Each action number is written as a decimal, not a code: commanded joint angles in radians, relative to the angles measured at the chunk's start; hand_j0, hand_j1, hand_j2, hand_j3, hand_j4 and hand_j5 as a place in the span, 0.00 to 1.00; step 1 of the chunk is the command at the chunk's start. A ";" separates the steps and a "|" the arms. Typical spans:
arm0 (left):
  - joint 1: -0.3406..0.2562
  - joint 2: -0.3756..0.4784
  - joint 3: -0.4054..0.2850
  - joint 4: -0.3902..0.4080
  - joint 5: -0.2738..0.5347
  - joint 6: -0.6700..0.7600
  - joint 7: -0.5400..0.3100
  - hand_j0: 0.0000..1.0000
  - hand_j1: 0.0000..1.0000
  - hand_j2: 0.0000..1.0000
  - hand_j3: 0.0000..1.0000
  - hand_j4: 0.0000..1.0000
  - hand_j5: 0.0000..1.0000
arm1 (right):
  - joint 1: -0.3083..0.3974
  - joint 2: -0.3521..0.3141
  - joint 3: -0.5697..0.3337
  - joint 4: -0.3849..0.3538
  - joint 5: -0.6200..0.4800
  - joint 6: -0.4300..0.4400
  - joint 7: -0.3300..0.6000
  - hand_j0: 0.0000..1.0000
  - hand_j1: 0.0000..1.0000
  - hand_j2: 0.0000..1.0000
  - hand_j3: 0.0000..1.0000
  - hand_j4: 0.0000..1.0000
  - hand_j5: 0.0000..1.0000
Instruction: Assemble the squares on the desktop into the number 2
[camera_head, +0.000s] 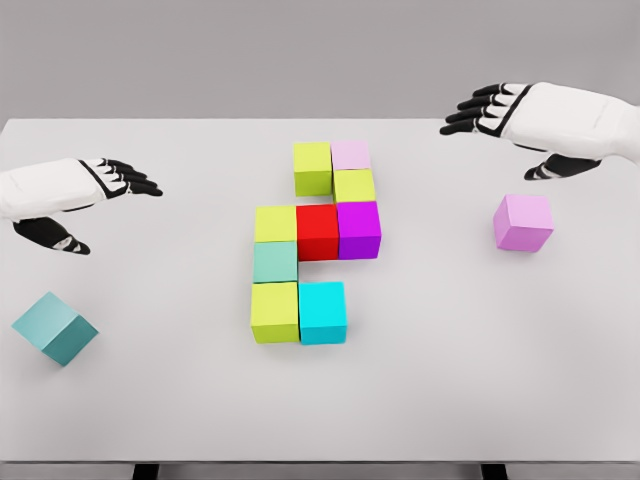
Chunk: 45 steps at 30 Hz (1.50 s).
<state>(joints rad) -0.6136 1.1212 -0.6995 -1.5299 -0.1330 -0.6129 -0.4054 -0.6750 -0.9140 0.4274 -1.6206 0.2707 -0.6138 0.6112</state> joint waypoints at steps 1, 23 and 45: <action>0.000 0.002 0.000 -0.001 0.007 0.002 0.000 1.00 1.00 1.00 1.00 1.00 1.00 | 0.000 -0.006 0.002 -0.002 -0.005 0.003 0.000 1.00 1.00 1.00 1.00 1.00 1.00; 0.133 0.336 -0.117 -0.105 0.141 0.002 0.056 1.00 1.00 1.00 1.00 1.00 1.00 | 0.071 -0.097 0.099 0.223 0.036 0.003 0.000 1.00 1.00 1.00 1.00 1.00 1.00; 0.189 0.272 -0.126 -0.067 0.076 0.002 0.051 1.00 1.00 1.00 1.00 1.00 1.00 | 0.014 0.020 0.185 0.367 0.099 0.003 0.000 1.00 1.00 1.00 1.00 1.00 1.00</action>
<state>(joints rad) -0.4250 1.3915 -0.8179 -1.6007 -0.0110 -0.6097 -0.3753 -0.6611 -0.8953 0.6020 -1.2573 0.3740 -0.6134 0.6112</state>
